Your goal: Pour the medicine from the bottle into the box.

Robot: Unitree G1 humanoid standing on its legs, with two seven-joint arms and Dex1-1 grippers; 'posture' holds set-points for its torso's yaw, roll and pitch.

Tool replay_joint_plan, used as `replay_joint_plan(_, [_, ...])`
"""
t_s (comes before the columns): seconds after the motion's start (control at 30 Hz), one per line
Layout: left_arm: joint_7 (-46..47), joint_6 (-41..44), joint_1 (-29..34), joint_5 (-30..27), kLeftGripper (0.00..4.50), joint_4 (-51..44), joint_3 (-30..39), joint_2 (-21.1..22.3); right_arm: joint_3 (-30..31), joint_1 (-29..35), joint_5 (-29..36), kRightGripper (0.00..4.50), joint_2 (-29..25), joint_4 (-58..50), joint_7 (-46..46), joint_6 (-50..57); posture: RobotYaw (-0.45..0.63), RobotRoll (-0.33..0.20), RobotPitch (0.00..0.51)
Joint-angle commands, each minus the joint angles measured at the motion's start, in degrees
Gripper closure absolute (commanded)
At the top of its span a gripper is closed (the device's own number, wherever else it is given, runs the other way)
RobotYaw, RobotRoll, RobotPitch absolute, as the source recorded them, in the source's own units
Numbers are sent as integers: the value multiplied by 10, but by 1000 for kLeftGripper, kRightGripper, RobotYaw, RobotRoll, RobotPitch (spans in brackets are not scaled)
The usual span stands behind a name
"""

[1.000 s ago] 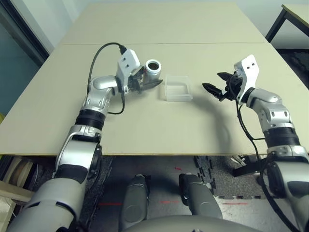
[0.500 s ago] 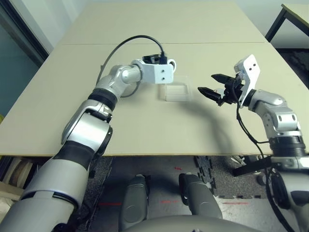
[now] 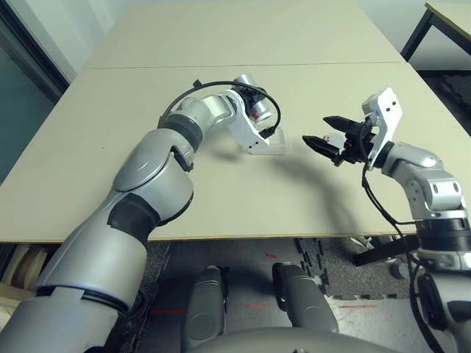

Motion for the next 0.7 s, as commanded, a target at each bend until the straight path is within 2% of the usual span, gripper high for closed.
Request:
replay_joint_plan(0.03, [-32, 0, -1, -25, 1933, 13, 25, 0, -2, 10, 9, 0, -4, -11, -2, 7, -167, 0, 114])
replay_joint_plan(0.13, [-46, 1, 9, -39, 1933, 13, 40, 7, -3, 10, 11, 0, -6, -12, -1, 8, -157, 0, 115])
replay_joint_plan(0.4, [-6, -3, 6, 22, 1933, 8, -18, 11, 12, -2, 8, 0, -6, 5, 9, 4, -125, 0, 121])
replay_joint_plan(0.53, [-21, -7, 5, 3, 1933, 10, 0, 5, 17, -10, 6, 0, -3, 8, 12, 3, -132, 0, 121])
replay_joint_plan(0.57, [-41, -11, 8, -25, 1933, 12, 27, 5, 17, -9, 7, 0, -3, 7, 12, 3, -133, 0, 122])
replay_joint_plan(0.67, [-177, 3, 37, -197, 1933, 17, 192, -2, 14, -5, 7, 0, -8, 7, 13, 2, -139, 0, 123])
replay_joint_plan(0.7, [-204, 8, 42, -226, 1933, 16, 223, -4, 14, -4, 7, 0, -9, 6, 13, 2, -139, 0, 123])
